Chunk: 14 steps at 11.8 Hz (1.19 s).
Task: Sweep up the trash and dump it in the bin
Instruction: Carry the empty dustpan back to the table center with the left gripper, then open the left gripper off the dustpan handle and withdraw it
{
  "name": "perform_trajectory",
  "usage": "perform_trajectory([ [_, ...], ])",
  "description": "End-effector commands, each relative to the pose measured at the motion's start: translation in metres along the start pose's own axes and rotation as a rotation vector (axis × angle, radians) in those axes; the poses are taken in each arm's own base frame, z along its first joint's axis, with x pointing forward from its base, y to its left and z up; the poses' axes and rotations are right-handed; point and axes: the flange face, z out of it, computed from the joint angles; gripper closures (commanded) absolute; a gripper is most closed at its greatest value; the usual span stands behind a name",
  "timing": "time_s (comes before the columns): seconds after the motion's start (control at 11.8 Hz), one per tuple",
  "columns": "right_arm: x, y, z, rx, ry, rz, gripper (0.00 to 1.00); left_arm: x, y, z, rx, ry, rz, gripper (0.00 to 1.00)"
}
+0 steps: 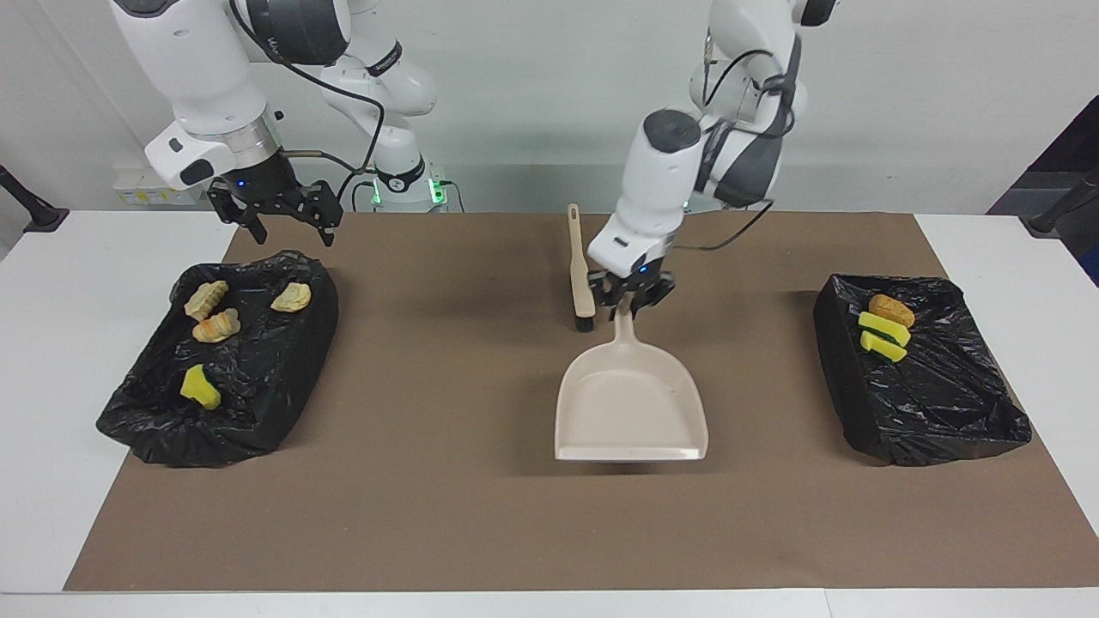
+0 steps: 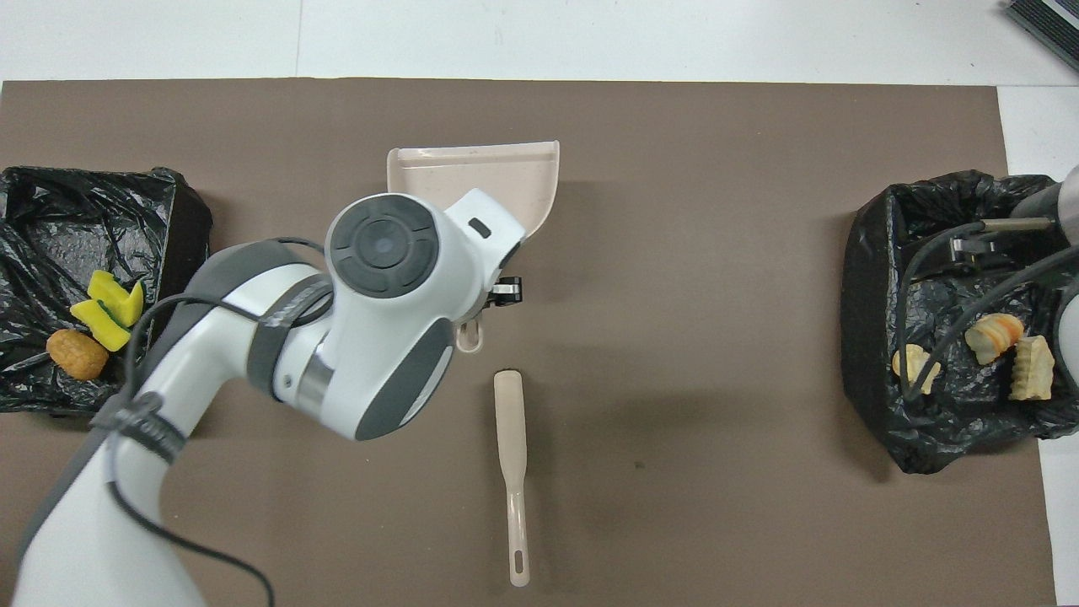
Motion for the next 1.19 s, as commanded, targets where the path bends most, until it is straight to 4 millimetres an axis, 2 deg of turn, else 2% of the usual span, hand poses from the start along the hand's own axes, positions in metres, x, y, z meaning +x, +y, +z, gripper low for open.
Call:
perform_trajectory([
  [0.0, -0.001, 0.002, -0.002, 0.017, -0.009, 0.022, 0.0, 0.022, 0.015, 0.004, -0.034, 0.043, -0.012, 1.0],
  [0.08, -0.001, 0.002, -0.002, 0.017, -0.009, 0.022, 0.0, 0.013, 0.035, 0.018, -0.045, 0.051, 0.016, 1.0],
  [0.25, -0.002, 0.002, -0.002, 0.017, -0.011, 0.021, 0.0, 0.006, 0.038, 0.03, -0.035, 0.035, 0.024, 1.0],
  [0.42, -0.001, 0.002, -0.002, 0.017, -0.009, 0.022, 0.0, -0.005, 0.047, 0.054, -0.007, 0.005, 0.013, 1.0],
  [0.68, -0.001, 0.002, -0.002, 0.017, -0.009, 0.022, 0.0, -0.014, 0.041, 0.078, 0.008, -0.008, 0.015, 1.0],
  [0.93, -0.001, 0.002, -0.002, 0.017, -0.009, 0.022, 0.0, -0.012, 0.036, 0.084, 0.021, 0.005, 0.058, 1.0],
  [1.02, -0.001, 0.002, -0.002, 0.017, -0.009, 0.022, 0.0, -0.008, 0.034, 0.081, 0.008, 0.016, 0.048, 0.79],
  [1.1, -0.001, 0.002, -0.002, 0.017, -0.009, 0.022, 0.0, -0.007, 0.032, 0.082, 0.008, 0.006, 0.026, 0.36],
])
